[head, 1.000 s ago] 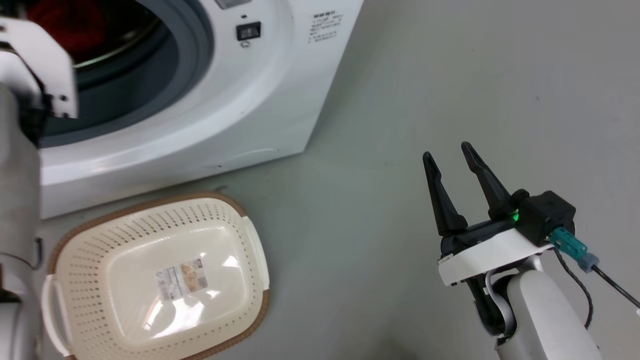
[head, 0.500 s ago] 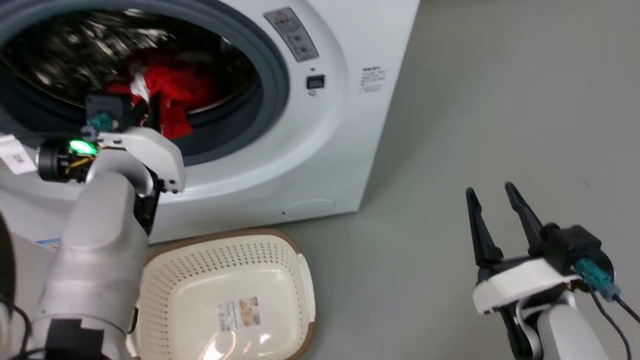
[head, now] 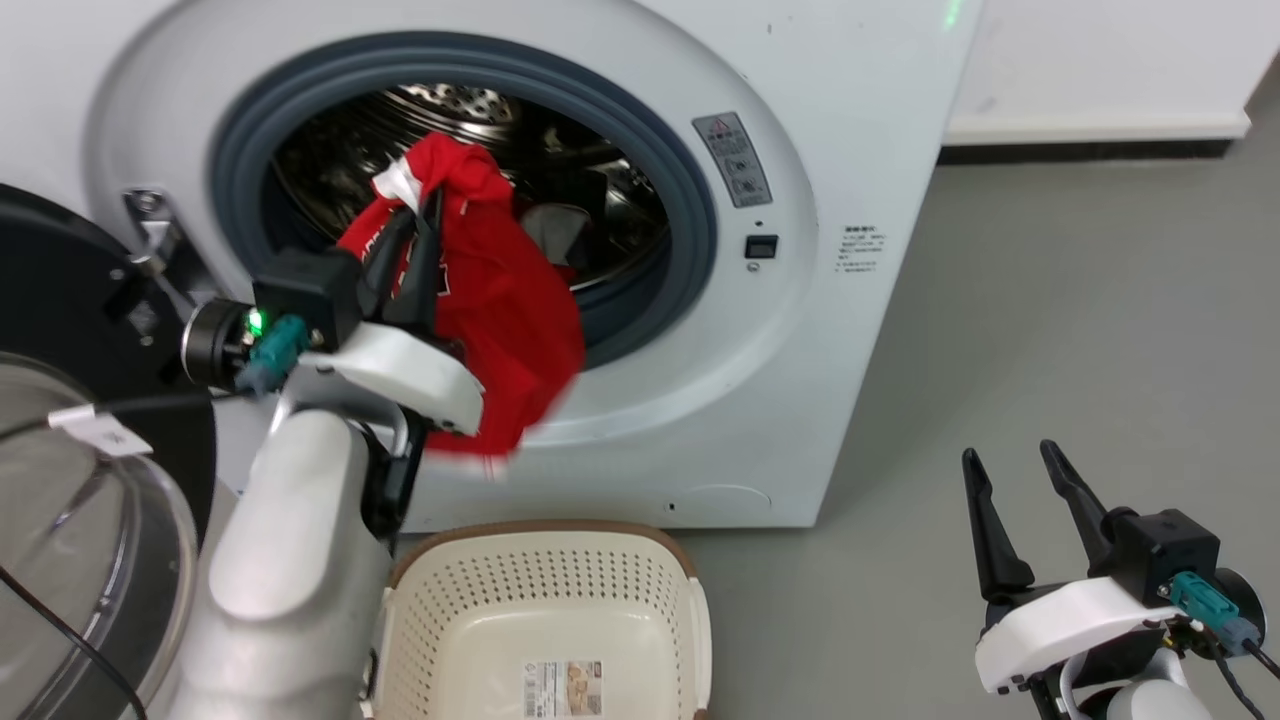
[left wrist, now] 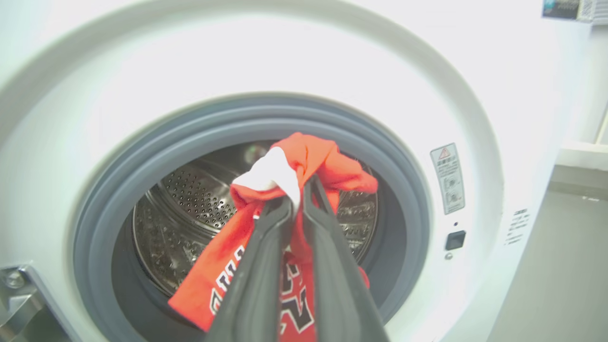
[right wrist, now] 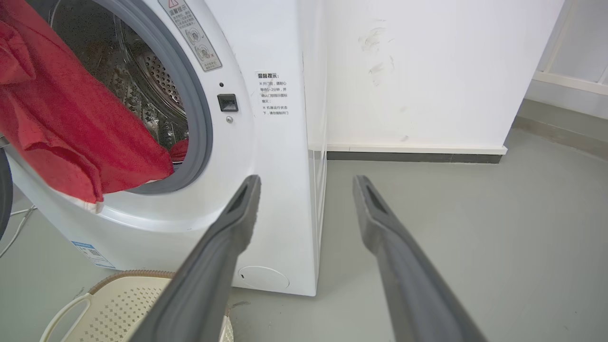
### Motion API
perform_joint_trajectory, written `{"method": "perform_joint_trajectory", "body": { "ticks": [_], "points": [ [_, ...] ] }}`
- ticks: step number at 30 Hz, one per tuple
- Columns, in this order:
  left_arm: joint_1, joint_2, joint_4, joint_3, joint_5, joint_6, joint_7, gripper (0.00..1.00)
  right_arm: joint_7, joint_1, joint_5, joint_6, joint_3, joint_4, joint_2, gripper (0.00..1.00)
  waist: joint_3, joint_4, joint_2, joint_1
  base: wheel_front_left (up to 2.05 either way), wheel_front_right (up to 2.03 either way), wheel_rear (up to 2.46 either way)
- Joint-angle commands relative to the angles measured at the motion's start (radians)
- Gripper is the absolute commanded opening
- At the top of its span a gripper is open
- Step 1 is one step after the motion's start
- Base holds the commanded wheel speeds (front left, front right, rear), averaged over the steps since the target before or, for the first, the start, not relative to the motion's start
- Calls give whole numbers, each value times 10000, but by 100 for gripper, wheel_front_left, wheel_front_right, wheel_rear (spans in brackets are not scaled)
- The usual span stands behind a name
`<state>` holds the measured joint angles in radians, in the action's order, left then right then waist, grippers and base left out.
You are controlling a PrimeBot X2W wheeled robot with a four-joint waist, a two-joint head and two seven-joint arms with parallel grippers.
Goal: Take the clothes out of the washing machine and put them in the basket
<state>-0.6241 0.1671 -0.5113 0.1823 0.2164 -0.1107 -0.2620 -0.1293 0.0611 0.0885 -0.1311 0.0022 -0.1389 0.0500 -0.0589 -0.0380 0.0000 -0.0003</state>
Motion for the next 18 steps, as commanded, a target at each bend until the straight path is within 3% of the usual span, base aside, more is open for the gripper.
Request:
{"method": "perform_joint_trajectory", "body": {
  "ticks": [1, 10, 18],
  "points": [
    [292, -92, 212, 15, -3, 30, -35, 0, 30, -121, 31, 7, -1, 75, 5, 100, 294, 281, 0, 3, 0, 0, 0],
    [3066, -400, 2676, 223, 257, 582, 370, 0, 285, -516, 119, 7, -33, 434, 5, 100, 173, 565, 0, 3, 0, 0, 0],
    [4780, -741, 1569, 493, 595, 1002, 572, 0, 302, -119, 107, 7, 75, 667, 3, 100, -904, 606, 0, 3, 0, 0, 0]
  ]
}}
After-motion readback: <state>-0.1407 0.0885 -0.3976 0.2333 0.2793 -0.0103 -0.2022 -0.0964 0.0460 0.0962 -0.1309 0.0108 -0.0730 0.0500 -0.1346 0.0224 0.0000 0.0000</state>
